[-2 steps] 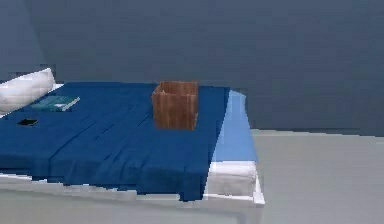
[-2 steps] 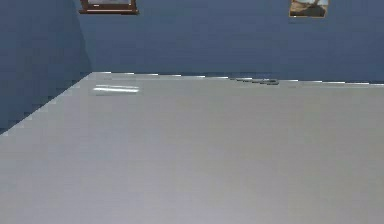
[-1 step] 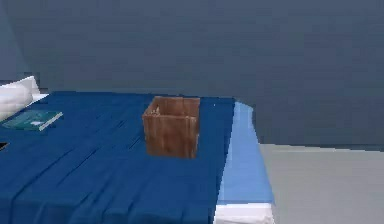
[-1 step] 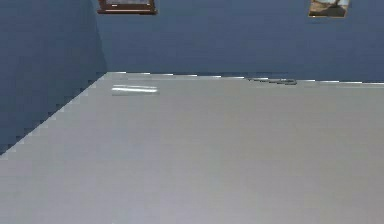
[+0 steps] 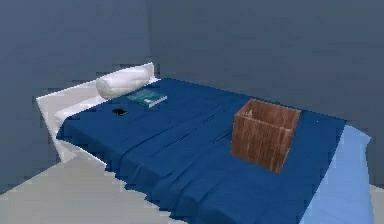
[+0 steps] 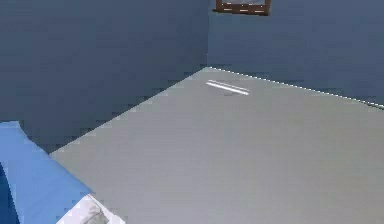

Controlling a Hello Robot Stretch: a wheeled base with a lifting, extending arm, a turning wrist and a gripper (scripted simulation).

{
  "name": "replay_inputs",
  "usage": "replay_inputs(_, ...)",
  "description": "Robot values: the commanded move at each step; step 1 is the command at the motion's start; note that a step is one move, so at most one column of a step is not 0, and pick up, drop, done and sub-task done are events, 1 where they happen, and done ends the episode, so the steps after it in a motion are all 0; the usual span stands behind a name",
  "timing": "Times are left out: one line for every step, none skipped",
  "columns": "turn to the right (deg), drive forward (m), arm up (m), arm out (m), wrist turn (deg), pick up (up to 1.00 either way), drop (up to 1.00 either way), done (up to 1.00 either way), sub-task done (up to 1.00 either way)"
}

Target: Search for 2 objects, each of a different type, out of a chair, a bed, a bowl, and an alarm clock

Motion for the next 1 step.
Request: replay_inputs(0.0, 0.00, 0.00, 0.00, 0.0, 0.00, 0.00, 1.00, 0.00)
